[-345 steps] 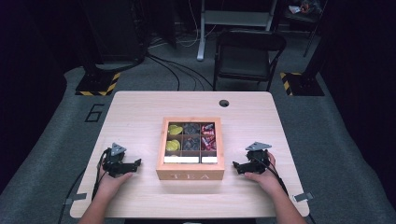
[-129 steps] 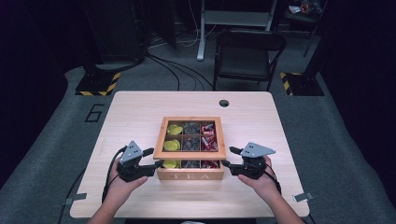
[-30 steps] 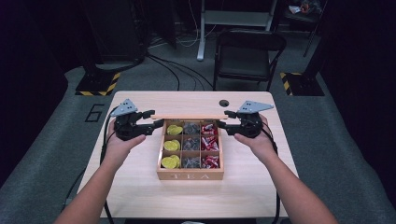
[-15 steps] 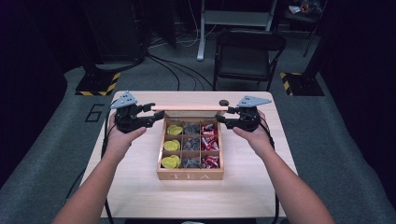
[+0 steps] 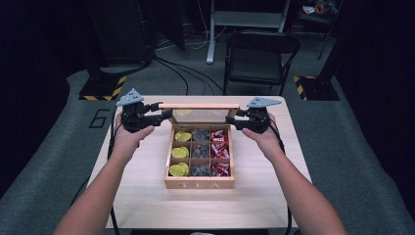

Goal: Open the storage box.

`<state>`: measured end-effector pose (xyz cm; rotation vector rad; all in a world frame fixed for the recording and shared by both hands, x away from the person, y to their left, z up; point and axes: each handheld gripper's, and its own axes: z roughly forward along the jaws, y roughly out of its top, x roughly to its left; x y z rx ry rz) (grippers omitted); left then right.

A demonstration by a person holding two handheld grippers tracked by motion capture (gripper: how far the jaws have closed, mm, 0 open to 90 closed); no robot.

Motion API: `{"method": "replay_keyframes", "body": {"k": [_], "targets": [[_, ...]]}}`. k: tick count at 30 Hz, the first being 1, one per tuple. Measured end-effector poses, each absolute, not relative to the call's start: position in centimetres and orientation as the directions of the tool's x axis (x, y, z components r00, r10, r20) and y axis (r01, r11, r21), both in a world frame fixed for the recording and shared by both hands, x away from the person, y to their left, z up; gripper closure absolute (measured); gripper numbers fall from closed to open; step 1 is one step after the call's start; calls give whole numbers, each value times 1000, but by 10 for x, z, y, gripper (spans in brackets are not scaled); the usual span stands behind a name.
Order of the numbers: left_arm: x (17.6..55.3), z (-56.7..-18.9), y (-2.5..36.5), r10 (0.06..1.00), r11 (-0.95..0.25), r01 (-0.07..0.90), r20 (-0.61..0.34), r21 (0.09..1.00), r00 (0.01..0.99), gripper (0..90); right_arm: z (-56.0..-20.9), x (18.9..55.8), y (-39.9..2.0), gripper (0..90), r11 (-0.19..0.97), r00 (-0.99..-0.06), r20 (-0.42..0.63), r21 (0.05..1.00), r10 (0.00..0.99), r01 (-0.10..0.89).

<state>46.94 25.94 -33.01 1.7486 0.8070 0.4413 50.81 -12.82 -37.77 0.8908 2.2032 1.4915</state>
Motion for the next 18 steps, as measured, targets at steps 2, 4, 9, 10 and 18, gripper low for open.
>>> {"method": "replay_keyframes", "body": {"k": [2, 4, 9, 10, 18], "targets": [[471, -329, 259, 711, -160, 301, -102, 940, 696, 444, -379, 511, -128, 485, 257, -747, 70, 915, 661, 313], [473, -328, 260, 711, -166, 300, -97, 939, 697, 446, -381, 513, -127, 485, 258, -743, 71, 912, 666, 319], [475, -328, 259, 716, -151, 302, -106, 941, 690, 448, -385, 519, -127, 490, 270, -741, 72, 904, 667, 332], [475, -328, 259, 717, -150, 305, -109, 940, 688, 448, -386, 519, -127, 491, 268, -736, 82, 899, 672, 345], [478, -325, 258, 727, -158, 320, -109, 934, 678, 450, -389, 530, -124, 522, 265, -731, 99, 892, 675, 366]]}}
